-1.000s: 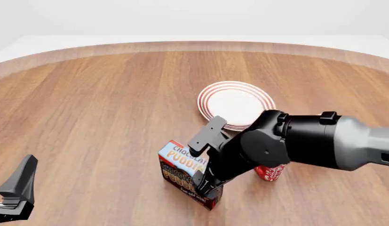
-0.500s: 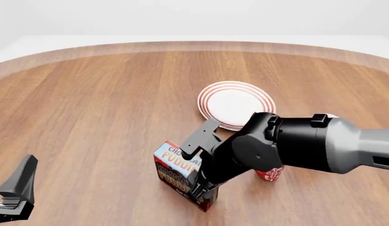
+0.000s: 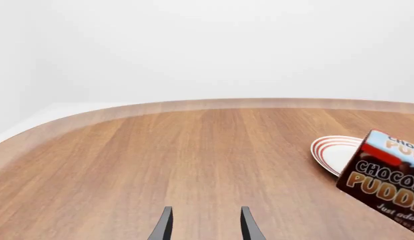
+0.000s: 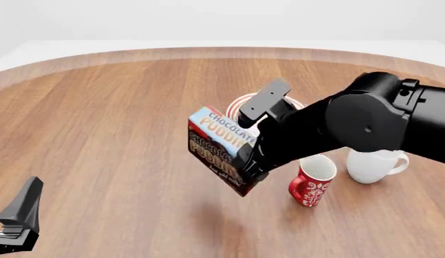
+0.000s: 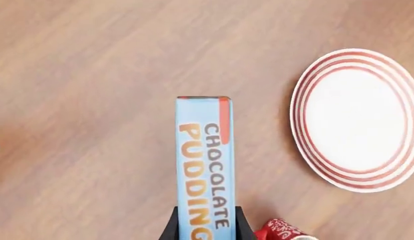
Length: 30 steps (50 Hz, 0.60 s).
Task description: Put the chocolate pudding to the right of the plate.
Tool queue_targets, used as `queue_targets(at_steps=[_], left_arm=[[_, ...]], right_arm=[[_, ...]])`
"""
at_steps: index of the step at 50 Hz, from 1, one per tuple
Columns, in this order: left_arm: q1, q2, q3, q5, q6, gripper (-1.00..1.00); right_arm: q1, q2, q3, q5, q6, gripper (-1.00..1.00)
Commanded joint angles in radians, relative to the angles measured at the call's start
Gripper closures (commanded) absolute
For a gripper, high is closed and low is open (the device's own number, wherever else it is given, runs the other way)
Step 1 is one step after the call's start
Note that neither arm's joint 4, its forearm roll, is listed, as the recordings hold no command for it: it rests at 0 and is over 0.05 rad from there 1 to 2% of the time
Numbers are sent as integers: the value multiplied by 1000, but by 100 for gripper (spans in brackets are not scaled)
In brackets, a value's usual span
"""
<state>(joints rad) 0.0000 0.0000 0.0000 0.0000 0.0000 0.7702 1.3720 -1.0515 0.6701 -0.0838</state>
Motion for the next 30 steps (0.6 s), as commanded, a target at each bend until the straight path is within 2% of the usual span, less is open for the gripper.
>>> queue_targets(at_steps=[1, 4, 7, 12, 14, 17, 22, 23, 25, 27, 30], left_arm=[[0, 0, 0, 0, 0, -100], [0, 0, 0, 0, 0, -100], [0, 0, 0, 0, 0, -100], [0, 0, 0, 0, 0, -100], [0, 0, 0, 0, 0, -100], [0, 0, 0, 0, 0, -100], [0, 0, 0, 0, 0, -100], [0, 0, 0, 0, 0, -100], [0, 0, 0, 0, 0, -100], [0, 0, 0, 0, 0, -100], [0, 0, 0, 0, 0, -100]], right_arm=[[-80, -69, -105, 70, 18, 100], [-100, -66, -137, 84, 22, 100], [-100, -50, -191, 113, 52, 100], [-127, -32, -269, 158, 39, 100], [-116, -6, -341, 186, 91, 100], [-147, 26, -417, 210, 100, 100], [-171, 62, -506, 255, 89, 100], [-191, 78, -546, 276, 89, 100], [-246, 104, -597, 296, 54, 100], [-253, 124, -644, 322, 64, 100], [-283, 145, -687, 348, 49, 100]])
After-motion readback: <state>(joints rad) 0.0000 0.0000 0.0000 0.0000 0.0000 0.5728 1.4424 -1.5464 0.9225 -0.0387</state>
